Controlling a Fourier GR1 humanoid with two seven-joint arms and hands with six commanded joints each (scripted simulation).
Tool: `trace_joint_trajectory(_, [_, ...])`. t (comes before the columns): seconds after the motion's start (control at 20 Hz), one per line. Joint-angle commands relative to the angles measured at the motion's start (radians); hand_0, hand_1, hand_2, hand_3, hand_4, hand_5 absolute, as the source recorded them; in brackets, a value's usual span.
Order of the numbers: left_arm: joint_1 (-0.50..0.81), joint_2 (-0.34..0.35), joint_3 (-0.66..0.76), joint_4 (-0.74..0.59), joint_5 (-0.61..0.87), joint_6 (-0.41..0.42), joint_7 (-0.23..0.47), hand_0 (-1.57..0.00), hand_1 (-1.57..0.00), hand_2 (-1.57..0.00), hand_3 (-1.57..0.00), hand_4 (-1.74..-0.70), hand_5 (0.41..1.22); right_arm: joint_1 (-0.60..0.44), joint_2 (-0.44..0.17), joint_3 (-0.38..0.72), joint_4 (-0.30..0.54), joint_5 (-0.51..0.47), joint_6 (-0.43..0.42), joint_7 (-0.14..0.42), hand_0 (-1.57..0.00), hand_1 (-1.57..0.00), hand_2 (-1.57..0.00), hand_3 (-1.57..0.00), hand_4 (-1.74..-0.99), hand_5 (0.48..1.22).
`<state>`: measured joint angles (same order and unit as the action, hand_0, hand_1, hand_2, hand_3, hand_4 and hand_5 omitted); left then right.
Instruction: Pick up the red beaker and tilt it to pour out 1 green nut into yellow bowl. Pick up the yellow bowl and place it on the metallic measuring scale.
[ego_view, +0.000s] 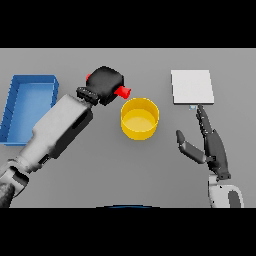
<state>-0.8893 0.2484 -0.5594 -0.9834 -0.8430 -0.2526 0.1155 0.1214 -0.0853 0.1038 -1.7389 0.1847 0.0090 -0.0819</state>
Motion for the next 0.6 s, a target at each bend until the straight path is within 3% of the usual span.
trace_joint_trajectory(0.0, [-0.032, -0.001, -0.021, 0.017, -0.022, -0.023, -0.005, -1.57, -1.57, -1.57, -1.38, -1.71, 1.211, -0.004, 0.003, -0.005, 0.003, -0.011, 0.003, 0.009, 0.00, 0.00, 0.00, 0.00, -1.195, 0.671])
trace_joint_trajectory(0.2, [-0.101, 0.007, -0.118, 0.057, -0.107, -0.089, -0.067, -1.57, -1.57, -1.57, -1.29, -1.72, 1.217, 0.004, 0.017, -0.011, -0.001, -0.036, 0.004, 0.010, 0.00, 0.00, 0.00, 0.00, -1.206, 0.639])
trace_joint_trajectory(0.55, [-0.217, -0.002, -0.268, 0.117, -0.238, -0.129, -0.175, -1.57, -1.57, -1.57, -1.51, -1.73, 1.220, -0.007, 0.024, -0.009, 0.014, 0.004, -0.032, -0.012, 0.00, 0.00, 0.00, 0.00, -1.205, 0.584])
